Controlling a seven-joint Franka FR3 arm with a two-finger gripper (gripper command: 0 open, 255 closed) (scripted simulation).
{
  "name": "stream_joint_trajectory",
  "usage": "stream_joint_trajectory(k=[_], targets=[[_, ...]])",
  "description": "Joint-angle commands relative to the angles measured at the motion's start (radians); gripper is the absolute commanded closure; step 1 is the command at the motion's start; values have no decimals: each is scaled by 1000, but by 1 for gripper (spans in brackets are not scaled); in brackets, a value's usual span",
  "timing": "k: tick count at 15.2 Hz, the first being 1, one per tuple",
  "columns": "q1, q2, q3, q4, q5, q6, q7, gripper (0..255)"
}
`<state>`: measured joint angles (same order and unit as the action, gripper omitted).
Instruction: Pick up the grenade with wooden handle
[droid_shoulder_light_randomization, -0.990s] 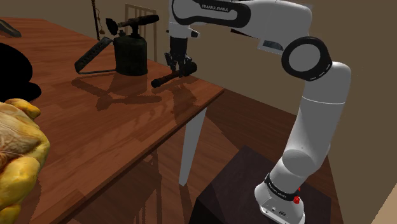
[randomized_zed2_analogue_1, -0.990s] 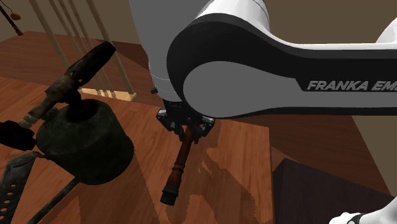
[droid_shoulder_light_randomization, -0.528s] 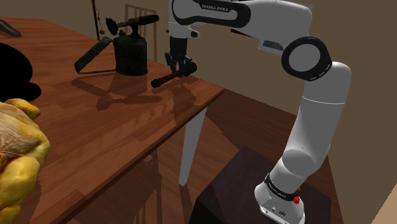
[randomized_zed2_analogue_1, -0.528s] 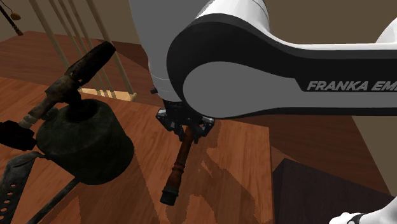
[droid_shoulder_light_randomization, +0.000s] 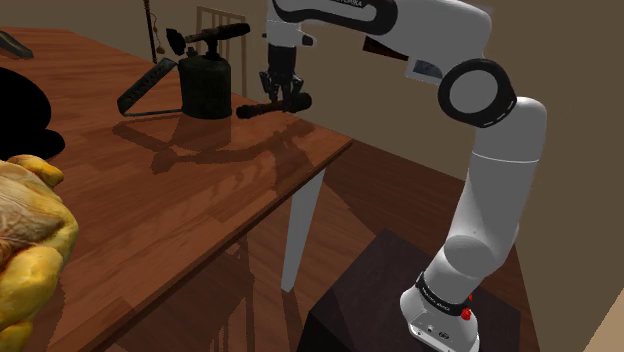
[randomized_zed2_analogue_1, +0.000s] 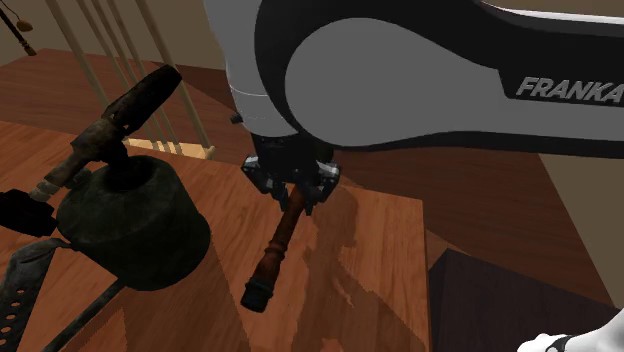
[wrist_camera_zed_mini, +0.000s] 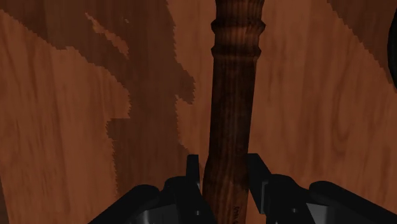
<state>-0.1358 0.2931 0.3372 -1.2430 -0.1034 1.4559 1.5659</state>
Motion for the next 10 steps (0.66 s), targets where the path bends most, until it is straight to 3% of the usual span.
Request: stream_joint_trajectory(k=[1,8,10], targets=[[5,13,1,44,-4,-32,1,255],[35,81,2,245,-29,-167,5,255],[36,82,2,249,-29,-170,5,255]])
